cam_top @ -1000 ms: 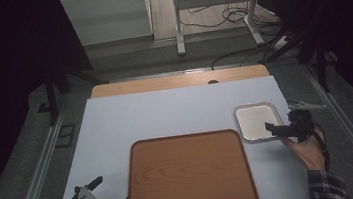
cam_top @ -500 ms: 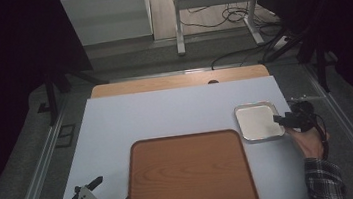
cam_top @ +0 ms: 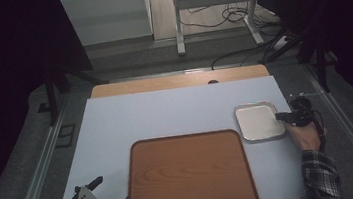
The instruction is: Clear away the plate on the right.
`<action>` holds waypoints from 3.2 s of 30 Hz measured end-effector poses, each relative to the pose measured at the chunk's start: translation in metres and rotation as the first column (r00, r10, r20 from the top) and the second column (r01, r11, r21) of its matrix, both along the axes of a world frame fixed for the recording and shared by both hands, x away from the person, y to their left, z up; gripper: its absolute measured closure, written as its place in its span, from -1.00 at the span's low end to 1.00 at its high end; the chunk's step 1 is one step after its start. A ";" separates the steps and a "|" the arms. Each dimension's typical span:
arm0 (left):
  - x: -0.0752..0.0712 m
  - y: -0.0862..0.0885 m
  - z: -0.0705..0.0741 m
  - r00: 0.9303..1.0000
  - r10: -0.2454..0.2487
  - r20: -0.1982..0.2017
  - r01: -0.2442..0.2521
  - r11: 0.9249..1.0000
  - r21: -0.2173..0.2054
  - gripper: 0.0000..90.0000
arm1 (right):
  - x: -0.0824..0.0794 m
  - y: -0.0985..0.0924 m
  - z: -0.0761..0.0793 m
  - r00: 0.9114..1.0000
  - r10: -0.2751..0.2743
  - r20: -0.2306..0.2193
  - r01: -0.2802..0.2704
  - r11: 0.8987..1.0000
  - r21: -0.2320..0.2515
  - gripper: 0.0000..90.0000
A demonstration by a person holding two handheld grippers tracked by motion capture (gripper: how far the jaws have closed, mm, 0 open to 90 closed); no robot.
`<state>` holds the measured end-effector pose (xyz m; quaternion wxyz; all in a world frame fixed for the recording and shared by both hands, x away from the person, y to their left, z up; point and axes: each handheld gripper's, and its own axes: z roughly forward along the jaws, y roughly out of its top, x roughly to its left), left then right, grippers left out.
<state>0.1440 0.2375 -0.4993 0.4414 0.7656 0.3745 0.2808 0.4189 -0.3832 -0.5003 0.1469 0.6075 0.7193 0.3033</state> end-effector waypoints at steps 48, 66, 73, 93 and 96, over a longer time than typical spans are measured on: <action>0.000 0.000 0.000 1.000 0.001 0.001 -0.001 1.000 0.003 -0.95 | -0.032 0.020 0.024 0.999 0.044 0.018 -0.047 0.965 0.259 0.96; 0.000 -0.001 0.000 1.000 0.003 0.000 -0.003 1.000 0.007 -0.95 | -0.049 0.076 0.025 0.986 0.169 -0.003 -0.162 0.945 0.284 0.96; 0.000 -0.001 0.000 1.000 0.003 -0.002 -0.003 1.000 0.011 -0.94 | -0.057 0.103 0.021 0.976 0.218 -0.015 -0.203 0.931 0.303 0.96; 0.000 -0.001 0.000 1.000 0.002 -0.001 -0.002 1.000 0.012 -0.94 | -0.075 0.180 0.008 0.943 0.327 -0.060 -0.297 0.911 0.284 0.96; 0.000 -0.001 0.000 1.000 0.001 0.000 -0.001 1.000 0.013 -0.95 | -0.076 0.186 0.004 0.941 0.331 -0.071 -0.301 0.913 0.275 0.96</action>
